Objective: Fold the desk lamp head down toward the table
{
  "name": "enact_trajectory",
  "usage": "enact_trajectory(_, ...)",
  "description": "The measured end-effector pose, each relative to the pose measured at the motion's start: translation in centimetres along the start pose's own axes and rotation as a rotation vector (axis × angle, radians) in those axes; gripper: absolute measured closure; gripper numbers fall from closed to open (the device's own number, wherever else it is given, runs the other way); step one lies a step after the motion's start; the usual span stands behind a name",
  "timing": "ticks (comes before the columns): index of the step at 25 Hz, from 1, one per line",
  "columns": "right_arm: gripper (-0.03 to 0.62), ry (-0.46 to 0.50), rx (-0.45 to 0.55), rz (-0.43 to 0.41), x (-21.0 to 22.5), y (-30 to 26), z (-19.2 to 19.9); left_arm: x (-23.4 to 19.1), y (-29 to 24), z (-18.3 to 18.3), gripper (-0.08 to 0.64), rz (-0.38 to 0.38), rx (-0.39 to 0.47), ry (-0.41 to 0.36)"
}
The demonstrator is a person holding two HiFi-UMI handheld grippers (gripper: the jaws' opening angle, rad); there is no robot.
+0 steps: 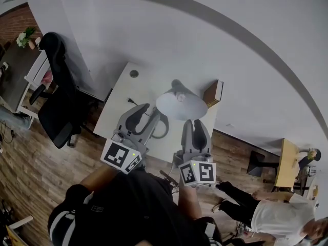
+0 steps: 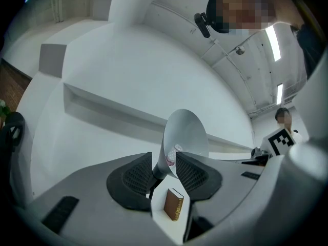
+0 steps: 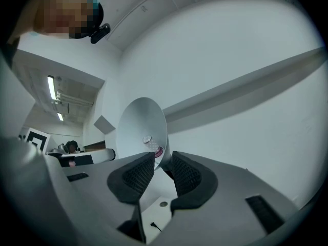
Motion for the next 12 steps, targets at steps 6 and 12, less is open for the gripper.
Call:
enact_trajectory(6, 0.503, -0.006, 0.000, -0.023, 0.3, -0.9, -0.4, -0.1, -1.7, 0.1, 0.413, 0.004, -0.013, 0.010)
enact_trajectory(12, 0.540, -0.001, -0.003, -0.040, 0.1, -1.2, -0.3, -0.4, -2.1, 0.3, 0.441, 0.000, -0.016, 0.019)
Point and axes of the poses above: the fingertips, and each gripper's own axes: y backward along the fingers, x to its right, z out of its underside, the point moved 9 cm from there along y, backward along the fingers, and after that the axes turned 3 degrees about -y, right-handed, at the moved point
